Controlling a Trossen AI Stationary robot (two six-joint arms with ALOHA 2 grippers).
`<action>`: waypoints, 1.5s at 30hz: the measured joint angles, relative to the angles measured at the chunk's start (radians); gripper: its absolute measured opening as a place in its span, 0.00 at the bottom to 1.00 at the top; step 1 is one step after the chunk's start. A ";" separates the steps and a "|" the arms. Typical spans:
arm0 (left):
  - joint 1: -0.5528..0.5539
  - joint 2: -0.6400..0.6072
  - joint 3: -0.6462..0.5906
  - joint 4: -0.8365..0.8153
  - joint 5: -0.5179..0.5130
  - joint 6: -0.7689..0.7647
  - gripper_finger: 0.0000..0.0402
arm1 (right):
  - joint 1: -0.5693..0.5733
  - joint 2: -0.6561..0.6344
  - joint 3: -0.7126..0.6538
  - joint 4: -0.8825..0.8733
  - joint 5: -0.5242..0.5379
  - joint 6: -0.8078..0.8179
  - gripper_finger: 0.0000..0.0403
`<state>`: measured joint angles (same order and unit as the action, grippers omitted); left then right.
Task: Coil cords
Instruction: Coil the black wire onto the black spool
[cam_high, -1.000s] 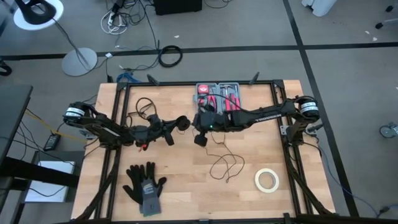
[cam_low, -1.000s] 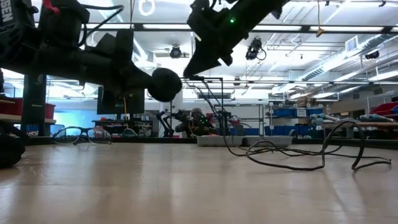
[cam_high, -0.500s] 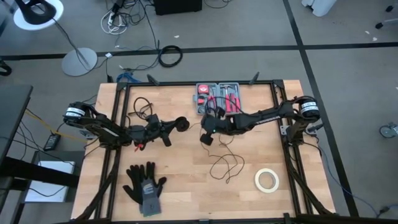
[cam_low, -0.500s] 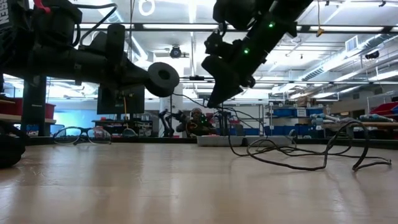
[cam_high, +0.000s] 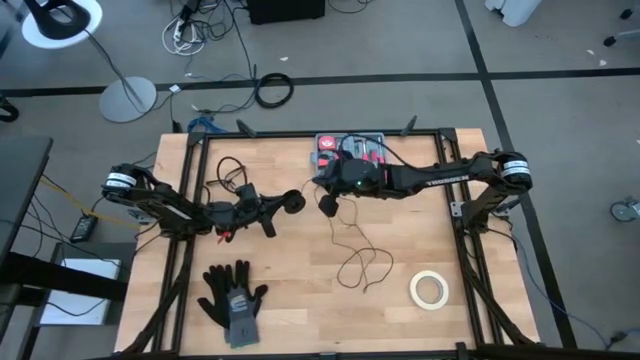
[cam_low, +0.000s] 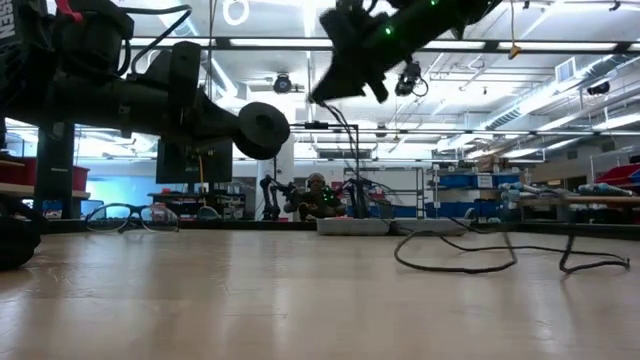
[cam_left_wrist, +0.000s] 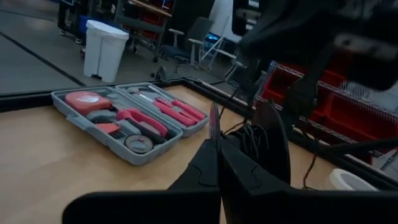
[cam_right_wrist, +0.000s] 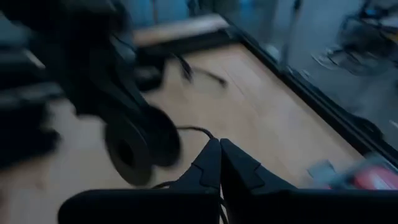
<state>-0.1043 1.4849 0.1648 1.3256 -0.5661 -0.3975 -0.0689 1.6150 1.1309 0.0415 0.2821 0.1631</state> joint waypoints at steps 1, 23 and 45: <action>0.000 0.000 0.006 -0.008 -0.001 0.000 0.00 | 0.000 0.000 0.000 0.027 -0.014 0.001 0.00; 0.000 0.001 0.133 -0.143 -0.050 -0.026 0.00 | 0.074 0.135 0.000 0.267 -0.110 0.044 0.00; 0.000 0.001 0.179 -0.140 -0.058 -0.033 0.00 | 0.107 0.209 -0.001 0.246 -0.103 0.047 0.01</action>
<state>-0.1040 1.4857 0.3439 1.1860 -0.6243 -0.4305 0.0380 1.8244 1.1297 0.2874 0.1789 0.2104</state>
